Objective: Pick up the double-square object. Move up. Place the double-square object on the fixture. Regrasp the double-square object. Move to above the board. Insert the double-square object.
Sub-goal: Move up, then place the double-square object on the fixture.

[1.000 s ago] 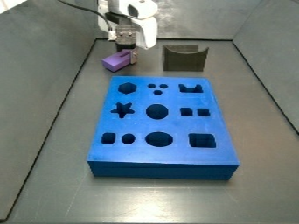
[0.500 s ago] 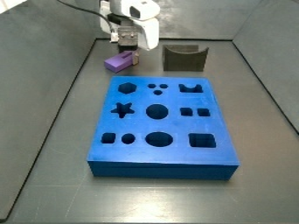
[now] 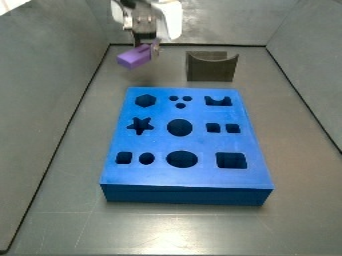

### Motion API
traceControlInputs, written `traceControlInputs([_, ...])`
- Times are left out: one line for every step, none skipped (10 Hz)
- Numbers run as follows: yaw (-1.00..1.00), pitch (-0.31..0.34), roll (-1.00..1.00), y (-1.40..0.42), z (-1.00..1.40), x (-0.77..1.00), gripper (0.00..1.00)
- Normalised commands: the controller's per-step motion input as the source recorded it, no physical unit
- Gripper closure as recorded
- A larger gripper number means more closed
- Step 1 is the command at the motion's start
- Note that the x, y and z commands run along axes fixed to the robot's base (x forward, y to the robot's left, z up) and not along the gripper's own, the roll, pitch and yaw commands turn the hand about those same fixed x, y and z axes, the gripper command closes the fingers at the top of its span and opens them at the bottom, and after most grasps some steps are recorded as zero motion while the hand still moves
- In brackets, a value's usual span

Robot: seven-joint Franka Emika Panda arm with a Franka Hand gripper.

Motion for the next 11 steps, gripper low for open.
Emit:
traceControlInputs([-0.01, 0.038, -0.01, 0.0, 0.45, -0.02, 1.0])
traceControlInputs([-0.01, 0.038, -0.01, 0.0, 0.25, -0.02, 1.0])
traceControlInputs([0.0, 0.0, 0.0, 0.0, 1.0, 0.0, 1.0])
traceControlInputs([0.0, -0.007, 0.0, 0.0, 1.0, 0.01, 1.0])
traceControlInputs([0.0, 0.014, 0.0, 0.0, 1.0, 0.0, 1.0])
traceControlInputs([-0.01, 0.022, -0.01, 0.0, 1.0, -0.01, 1.0])
traceControlInputs([-0.01, 0.029, -0.01, 0.0, 1.0, -0.01, 1.0])
traceControlInputs([-0.01, 0.033, -0.01, -0.01, 1.0, -0.01, 1.0])
traceControlInputs([-0.01, 0.04, -0.01, -0.01, 0.94, -0.01, 1.0])
traceControlInputs([-0.01, 0.043, -0.01, -0.01, 0.83, -0.01, 1.0])
traceControlInputs([-0.02, 0.058, -0.02, 0.0, 0.57, 0.0, 1.0])
